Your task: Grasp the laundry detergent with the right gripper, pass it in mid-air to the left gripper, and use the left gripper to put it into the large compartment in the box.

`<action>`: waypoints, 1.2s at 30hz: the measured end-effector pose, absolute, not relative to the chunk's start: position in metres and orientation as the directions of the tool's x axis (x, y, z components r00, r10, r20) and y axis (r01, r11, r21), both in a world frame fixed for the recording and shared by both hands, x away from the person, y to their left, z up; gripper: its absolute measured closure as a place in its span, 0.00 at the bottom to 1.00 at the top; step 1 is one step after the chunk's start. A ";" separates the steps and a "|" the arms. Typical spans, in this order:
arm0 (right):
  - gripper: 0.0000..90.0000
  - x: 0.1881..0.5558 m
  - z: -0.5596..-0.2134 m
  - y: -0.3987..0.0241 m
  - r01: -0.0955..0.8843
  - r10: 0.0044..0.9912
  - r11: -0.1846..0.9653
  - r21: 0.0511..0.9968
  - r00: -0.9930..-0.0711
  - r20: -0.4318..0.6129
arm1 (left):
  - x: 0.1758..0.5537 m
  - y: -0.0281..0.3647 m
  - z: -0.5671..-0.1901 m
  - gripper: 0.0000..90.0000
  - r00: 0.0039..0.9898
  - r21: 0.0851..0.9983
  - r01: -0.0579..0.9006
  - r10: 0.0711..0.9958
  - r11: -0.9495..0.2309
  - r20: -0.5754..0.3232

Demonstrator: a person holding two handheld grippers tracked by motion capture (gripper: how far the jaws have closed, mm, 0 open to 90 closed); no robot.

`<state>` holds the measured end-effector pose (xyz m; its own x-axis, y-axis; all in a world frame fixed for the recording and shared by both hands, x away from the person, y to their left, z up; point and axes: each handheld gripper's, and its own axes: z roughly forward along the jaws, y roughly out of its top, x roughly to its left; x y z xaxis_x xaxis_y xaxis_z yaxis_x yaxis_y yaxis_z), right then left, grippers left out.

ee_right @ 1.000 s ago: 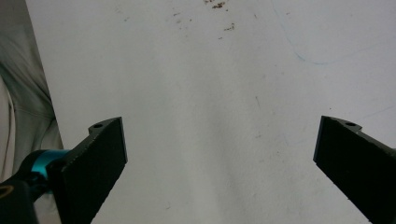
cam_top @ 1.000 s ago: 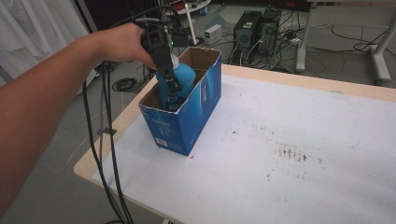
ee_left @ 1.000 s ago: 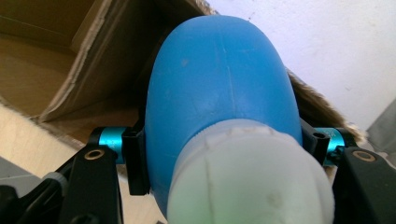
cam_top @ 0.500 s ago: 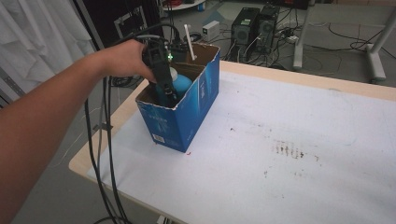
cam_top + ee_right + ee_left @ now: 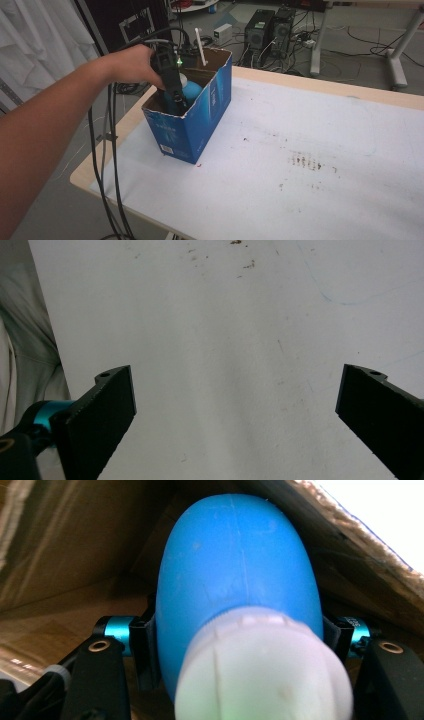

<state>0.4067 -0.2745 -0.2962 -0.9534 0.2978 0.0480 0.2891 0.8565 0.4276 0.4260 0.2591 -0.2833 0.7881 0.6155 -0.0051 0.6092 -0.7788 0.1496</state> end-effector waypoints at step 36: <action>0.02 0.401 -0.292 -0.276 0.299 0.315 0.844 0.446 -0.948 0.039 | 0.409 0.224 -0.197 0.19 0.781 0.395 0.562 0.623 -0.727 0.034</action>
<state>0.4014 -0.2764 -0.2920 -0.9482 0.3152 0.0385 0.2986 0.8438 0.4460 0.4090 0.2241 -0.1975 0.7814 0.6231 0.0342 0.5621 -0.7266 0.3950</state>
